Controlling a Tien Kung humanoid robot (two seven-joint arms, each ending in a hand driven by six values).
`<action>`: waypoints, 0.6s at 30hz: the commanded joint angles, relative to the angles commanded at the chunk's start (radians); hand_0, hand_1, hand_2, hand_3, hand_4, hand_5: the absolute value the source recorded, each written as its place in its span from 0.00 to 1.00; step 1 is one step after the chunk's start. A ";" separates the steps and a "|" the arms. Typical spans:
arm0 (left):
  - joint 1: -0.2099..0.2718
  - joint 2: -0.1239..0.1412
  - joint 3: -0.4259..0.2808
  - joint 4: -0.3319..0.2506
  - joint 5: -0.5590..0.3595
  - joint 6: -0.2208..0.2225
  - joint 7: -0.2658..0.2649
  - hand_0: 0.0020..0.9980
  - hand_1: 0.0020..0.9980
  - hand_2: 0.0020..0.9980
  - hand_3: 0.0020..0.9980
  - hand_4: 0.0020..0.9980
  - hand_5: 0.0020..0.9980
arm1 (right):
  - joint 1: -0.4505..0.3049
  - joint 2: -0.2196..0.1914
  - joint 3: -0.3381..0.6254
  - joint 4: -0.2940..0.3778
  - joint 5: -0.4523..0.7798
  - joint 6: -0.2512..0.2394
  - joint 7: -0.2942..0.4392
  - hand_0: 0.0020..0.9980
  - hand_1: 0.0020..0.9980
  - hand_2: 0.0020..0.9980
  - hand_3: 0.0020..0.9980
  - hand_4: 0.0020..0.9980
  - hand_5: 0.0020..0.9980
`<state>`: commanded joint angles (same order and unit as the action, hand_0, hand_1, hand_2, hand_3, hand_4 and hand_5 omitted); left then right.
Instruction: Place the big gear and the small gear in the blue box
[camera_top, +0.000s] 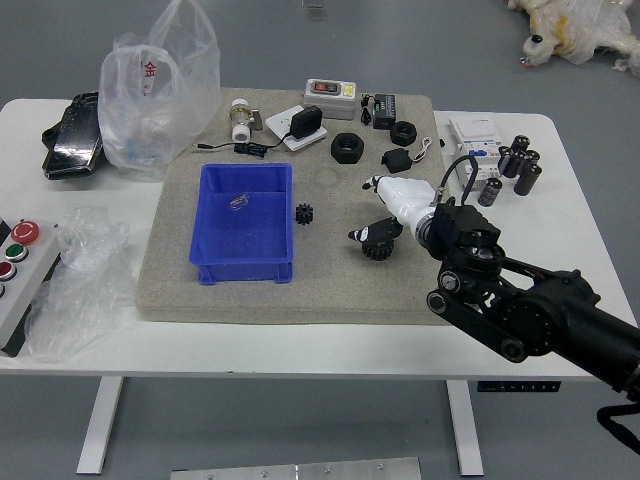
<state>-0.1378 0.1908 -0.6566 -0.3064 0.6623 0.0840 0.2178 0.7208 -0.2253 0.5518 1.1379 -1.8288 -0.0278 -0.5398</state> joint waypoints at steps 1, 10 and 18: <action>0.000 0.000 0.000 0.000 0.000 0.000 0.000 0.67 0.64 0.62 0.73 0.68 0.36 | -0.005 -0.003 0.000 0.006 0.002 0.006 -0.006 0.46 0.77 0.89 0.91 0.98 0.49; 0.000 0.000 0.010 0.001 -0.008 0.001 -0.007 0.67 0.64 0.62 0.73 0.68 0.36 | -0.028 -0.005 -0.021 0.002 0.015 0.032 -0.036 0.46 0.76 0.85 0.90 0.98 0.50; -0.002 0.000 0.013 0.001 -0.011 0.001 -0.010 0.67 0.64 0.62 0.73 0.68 0.36 | -0.034 -0.012 -0.042 -0.016 0.014 0.004 -0.044 0.39 0.54 0.37 0.55 0.31 0.03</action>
<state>-0.1396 0.1905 -0.6431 -0.3055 0.6513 0.0848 0.2077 0.6868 -0.2374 0.5098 1.1214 -1.8144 -0.0236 -0.5833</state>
